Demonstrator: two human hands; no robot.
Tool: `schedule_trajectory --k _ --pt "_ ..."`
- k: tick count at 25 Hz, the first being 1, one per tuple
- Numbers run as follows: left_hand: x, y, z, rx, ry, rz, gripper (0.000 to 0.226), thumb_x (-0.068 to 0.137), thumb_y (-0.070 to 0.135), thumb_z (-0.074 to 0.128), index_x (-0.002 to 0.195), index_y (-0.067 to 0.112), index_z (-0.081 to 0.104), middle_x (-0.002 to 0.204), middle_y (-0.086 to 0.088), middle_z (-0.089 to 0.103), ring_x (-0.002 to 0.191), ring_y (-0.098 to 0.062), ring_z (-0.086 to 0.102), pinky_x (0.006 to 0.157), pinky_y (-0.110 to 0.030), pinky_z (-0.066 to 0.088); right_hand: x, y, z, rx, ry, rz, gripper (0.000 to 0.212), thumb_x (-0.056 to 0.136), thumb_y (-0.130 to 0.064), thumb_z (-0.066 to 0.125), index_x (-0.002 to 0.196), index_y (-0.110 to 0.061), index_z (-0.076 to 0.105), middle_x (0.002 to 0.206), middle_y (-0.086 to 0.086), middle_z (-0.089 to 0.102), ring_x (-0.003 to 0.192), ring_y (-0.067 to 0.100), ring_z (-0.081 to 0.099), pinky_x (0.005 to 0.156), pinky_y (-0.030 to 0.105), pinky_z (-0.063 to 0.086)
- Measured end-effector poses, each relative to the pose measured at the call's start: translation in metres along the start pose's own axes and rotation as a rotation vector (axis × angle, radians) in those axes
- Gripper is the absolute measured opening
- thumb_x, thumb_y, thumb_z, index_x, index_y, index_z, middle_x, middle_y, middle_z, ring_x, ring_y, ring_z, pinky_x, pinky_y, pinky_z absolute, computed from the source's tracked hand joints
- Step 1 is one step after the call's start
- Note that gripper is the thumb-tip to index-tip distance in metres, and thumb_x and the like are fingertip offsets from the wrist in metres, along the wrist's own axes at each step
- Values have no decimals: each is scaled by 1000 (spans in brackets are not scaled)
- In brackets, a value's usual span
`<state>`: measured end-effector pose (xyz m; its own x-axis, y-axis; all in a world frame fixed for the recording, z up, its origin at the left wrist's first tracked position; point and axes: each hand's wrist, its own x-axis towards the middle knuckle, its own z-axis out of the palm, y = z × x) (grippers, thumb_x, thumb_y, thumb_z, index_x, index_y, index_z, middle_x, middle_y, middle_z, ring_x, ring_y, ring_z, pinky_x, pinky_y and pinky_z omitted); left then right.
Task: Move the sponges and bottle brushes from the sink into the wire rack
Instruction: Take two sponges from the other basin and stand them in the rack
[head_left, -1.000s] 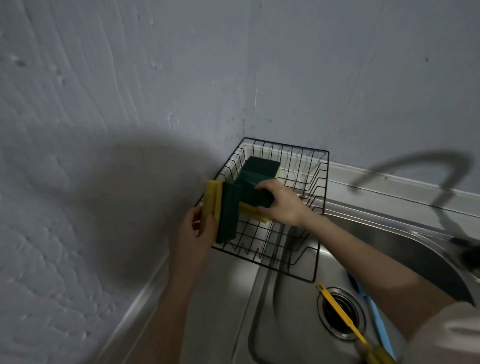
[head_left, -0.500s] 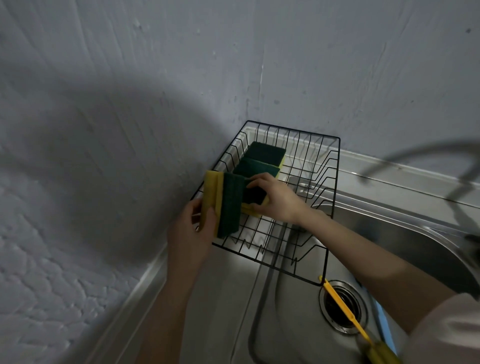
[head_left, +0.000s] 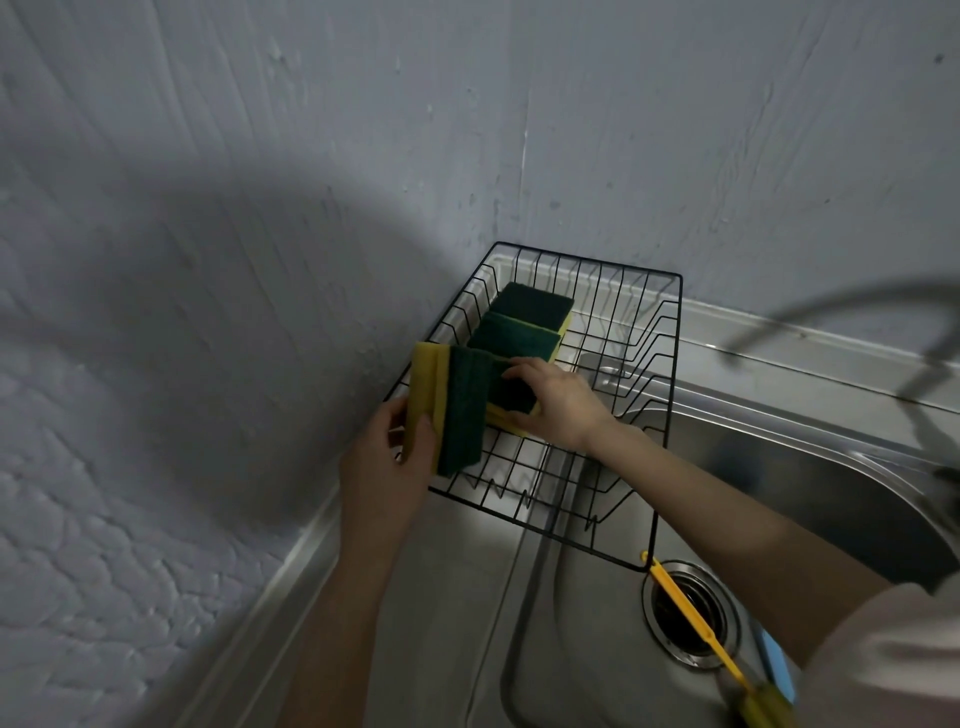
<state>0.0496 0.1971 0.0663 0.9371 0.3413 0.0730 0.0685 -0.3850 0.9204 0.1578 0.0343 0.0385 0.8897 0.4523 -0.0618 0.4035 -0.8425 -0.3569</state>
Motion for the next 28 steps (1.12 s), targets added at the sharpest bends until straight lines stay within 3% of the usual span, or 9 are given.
schedule_trajectory --k 5,8,10,13,16,19,22,26,28 --pt "0 13 4 -59 57 -56 36 91 15 44 127 11 40 108 -1 51 89 -14 51 68 -21 41 -24 -22 -17 497 140 59 44 91 -25 48 132 -11 41 131 10 51 117 22 51 98 32 43" --pt "-4 24 12 -160 45 -55 52 91 11 44 138 18 23 112 -2 46 75 -9 54 56 -11 45 -43 -39 -26 902 -67 183 40 94 -27 40 131 -10 40 109 5 58 96 20 60 95 40 48" --pt "-7 26 17 -185 2 -32 62 90 11 44 142 23 10 118 -5 46 82 -13 56 63 -16 46 -54 -43 -29 1037 -127 223 38 94 -25 41 129 -10 41 108 8 58 93 26 63 95 43 50" --pt "-9 23 18 -149 -93 13 75 88 6 49 142 27 1 135 -9 39 97 -13 51 70 -21 46 -62 -39 -36 1044 -92 239 32 94 -20 43 125 -10 45 107 14 60 94 34 64 86 34 54" --pt "-9 17 15 -2 -133 46 76 82 4 57 141 26 13 143 -14 26 108 -18 46 83 -27 45 -62 -34 -38 958 -103 280 36 94 -21 43 128 -11 46 90 2 59 69 12 60 66 16 55" --pt "-10 11 16 209 -128 88 66 81 6 56 138 16 25 142 -16 28 127 -29 34 102 -40 35 -55 -29 -30 879 -132 335 37 93 -26 45 126 -10 50 95 4 60 66 9 58 58 11 53" --pt "-7 8 17 261 -136 89 48 87 8 47 134 8 34 137 -16 40 123 -28 40 100 -39 36 -48 -27 -21 893 -130 372 35 91 -26 49 120 -8 52 100 6 60 69 12 62 62 13 55" --pt "-1 5 17 335 -131 49 41 92 15 39 132 6 38 133 -17 46 118 -30 45 97 -41 39 -37 -26 -9 881 -62 472 16 85 -26 58 83 -17 46 101 13 60 88 30 68 83 41 58" --pt "1 3 20 409 -146 24 41 93 20 37 131 5 38 133 -18 47 118 -31 46 100 -44 39 -35 -29 -6 861 -48 507 22 85 -26 60 75 -21 41 100 12 60 85 29 69 74 35 60"
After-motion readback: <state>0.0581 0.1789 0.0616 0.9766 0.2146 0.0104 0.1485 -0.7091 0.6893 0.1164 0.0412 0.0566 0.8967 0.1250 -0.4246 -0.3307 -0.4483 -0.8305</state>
